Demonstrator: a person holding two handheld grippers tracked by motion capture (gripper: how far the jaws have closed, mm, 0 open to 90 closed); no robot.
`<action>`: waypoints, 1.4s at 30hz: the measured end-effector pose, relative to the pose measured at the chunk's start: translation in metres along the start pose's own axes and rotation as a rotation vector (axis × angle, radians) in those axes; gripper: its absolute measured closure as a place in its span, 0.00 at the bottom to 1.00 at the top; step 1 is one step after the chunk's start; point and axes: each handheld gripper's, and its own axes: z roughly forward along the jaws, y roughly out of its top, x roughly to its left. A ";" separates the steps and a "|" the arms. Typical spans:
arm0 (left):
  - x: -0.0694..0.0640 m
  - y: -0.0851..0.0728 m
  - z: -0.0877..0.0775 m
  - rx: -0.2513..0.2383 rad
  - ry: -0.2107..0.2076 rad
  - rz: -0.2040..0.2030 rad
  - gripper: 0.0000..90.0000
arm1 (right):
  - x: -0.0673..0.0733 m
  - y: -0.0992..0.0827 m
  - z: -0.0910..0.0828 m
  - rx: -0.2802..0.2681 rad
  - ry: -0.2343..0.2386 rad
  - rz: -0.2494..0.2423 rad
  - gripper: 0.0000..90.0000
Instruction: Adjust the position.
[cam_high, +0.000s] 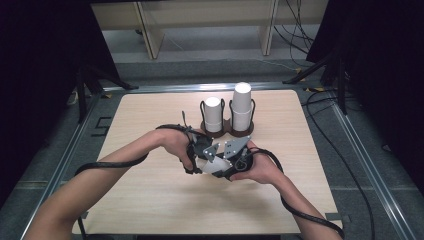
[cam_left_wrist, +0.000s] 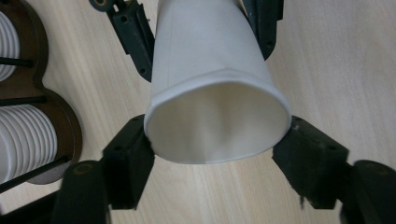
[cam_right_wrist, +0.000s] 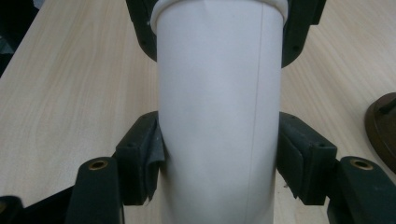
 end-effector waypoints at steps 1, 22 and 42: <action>-0.002 -0.002 0.002 -0.040 0.010 -0.032 0.28 | 0.001 -0.001 0.000 -0.003 -0.004 0.004 0.41; -0.016 -0.058 0.004 -0.409 0.282 -0.306 0.12 | 0.007 -0.033 -0.021 -0.233 -0.214 0.082 0.41; -0.063 -0.087 0.043 -0.765 0.458 -0.748 0.14 | 0.008 -0.055 -0.043 -0.571 -0.425 0.309 0.41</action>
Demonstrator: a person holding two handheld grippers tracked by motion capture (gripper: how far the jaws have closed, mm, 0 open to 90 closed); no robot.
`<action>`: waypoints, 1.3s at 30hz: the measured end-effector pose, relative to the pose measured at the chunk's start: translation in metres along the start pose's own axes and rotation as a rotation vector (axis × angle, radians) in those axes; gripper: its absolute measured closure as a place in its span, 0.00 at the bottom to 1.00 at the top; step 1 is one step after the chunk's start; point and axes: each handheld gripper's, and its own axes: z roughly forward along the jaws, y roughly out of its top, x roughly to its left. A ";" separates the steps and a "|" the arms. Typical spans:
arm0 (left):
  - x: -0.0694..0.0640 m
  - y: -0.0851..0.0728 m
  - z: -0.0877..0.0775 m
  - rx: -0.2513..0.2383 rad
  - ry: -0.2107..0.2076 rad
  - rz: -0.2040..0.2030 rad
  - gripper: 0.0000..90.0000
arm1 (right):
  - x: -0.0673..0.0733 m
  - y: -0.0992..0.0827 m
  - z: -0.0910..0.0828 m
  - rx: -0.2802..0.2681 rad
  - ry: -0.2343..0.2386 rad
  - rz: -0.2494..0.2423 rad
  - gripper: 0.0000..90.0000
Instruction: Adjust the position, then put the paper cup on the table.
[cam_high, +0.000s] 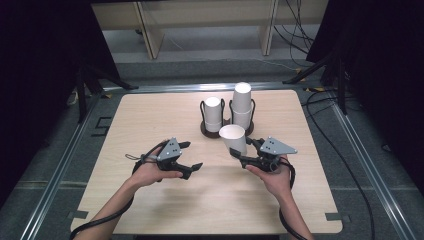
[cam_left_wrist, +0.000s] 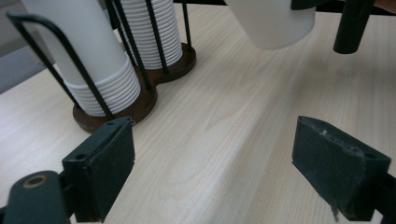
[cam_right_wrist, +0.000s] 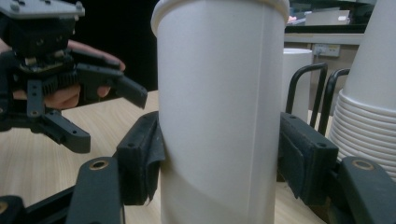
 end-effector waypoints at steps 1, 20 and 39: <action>0.000 -0.002 -0.001 -0.010 0.012 -0.014 0.14 | 0.000 0.000 0.000 -0.009 -0.007 -0.007 0.41; 0.002 -0.024 -0.006 -0.078 0.093 -0.135 0.09 | 0.007 -0.012 0.015 0.000 0.023 0.014 0.41; -0.004 0.033 0.016 -0.170 -0.014 -0.168 0.00 | 0.021 -0.001 0.029 -0.001 -0.003 -0.045 0.40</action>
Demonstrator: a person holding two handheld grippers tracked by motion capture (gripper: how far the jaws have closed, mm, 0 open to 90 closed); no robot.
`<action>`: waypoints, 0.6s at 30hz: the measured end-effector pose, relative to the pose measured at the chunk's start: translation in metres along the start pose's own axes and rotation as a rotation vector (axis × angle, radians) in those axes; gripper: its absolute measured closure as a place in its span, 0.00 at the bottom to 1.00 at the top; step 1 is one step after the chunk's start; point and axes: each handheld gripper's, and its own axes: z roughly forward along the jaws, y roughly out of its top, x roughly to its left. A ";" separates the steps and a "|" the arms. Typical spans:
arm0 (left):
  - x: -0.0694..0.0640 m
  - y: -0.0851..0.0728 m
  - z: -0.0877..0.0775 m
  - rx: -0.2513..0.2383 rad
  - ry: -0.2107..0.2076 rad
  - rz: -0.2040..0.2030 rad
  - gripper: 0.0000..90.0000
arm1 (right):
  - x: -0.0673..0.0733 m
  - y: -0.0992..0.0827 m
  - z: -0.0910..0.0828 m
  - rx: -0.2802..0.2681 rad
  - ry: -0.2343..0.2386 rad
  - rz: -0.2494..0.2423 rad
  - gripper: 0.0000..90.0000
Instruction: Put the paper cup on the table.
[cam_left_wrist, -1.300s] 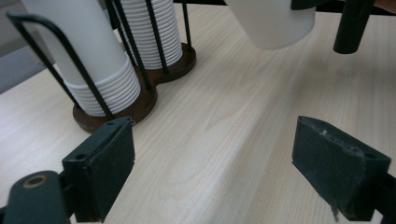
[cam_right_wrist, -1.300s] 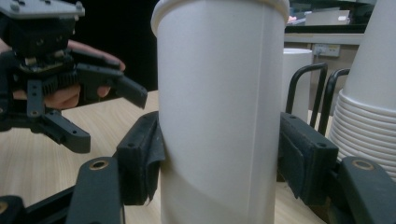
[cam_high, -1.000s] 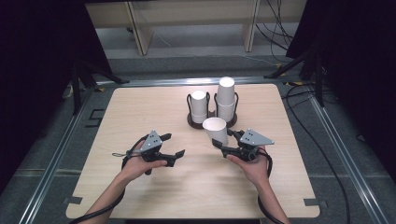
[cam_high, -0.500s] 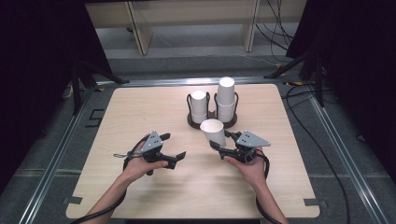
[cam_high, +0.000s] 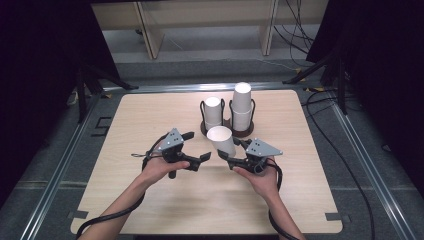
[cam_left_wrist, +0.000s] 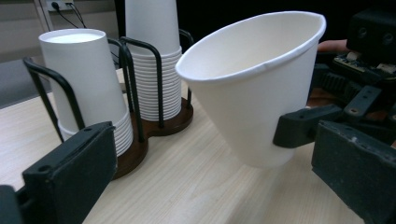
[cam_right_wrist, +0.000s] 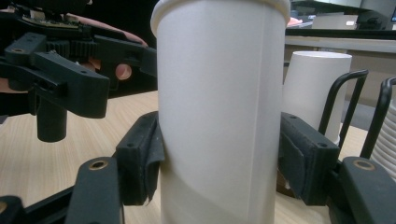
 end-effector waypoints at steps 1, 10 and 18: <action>0.000 0.001 0.002 -0.001 -0.005 0.001 0.00 | 0.002 0.000 0.000 0.022 0.020 0.036 0.40; -0.005 0.014 0.014 -0.011 -0.027 -0.024 0.00 | 0.001 -0.001 0.004 0.014 0.002 -0.010 0.40; -0.004 0.016 0.024 -0.007 -0.035 -0.051 0.00 | 0.003 -0.002 0.007 0.000 0.004 -0.003 0.40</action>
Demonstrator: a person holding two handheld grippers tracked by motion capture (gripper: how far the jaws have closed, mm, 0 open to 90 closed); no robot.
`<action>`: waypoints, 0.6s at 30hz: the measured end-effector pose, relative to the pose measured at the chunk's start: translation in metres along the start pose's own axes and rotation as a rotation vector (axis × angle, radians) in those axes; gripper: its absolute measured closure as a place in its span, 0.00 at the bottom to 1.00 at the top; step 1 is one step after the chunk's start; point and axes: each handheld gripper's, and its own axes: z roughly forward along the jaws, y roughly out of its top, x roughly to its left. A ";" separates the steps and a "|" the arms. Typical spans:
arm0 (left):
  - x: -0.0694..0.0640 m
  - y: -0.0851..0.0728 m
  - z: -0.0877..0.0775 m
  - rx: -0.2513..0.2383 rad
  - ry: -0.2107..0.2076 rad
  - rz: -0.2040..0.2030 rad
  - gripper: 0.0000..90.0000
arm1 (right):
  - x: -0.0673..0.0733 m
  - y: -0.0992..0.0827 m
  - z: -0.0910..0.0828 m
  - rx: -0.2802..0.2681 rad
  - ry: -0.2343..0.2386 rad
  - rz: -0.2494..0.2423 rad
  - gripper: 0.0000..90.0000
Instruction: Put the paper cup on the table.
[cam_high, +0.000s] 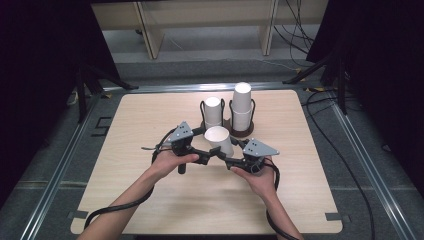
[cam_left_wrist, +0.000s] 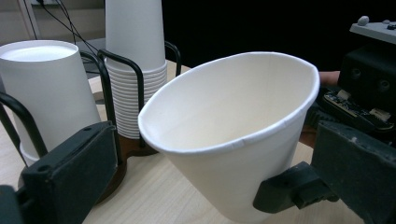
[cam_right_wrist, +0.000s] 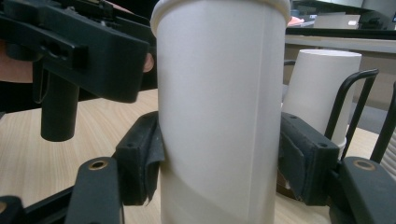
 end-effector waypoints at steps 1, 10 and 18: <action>0.000 0.000 0.002 -0.001 -0.003 -0.006 0.00 | 0.000 0.000 0.000 -0.003 0.000 0.002 0.40; -0.001 0.000 0.010 0.015 -0.014 -0.016 0.00 | 0.001 0.001 0.000 0.013 0.014 -0.006 0.40; -0.002 0.002 0.016 0.012 -0.028 -0.027 0.01 | 0.001 0.001 0.001 0.004 0.003 -0.023 0.40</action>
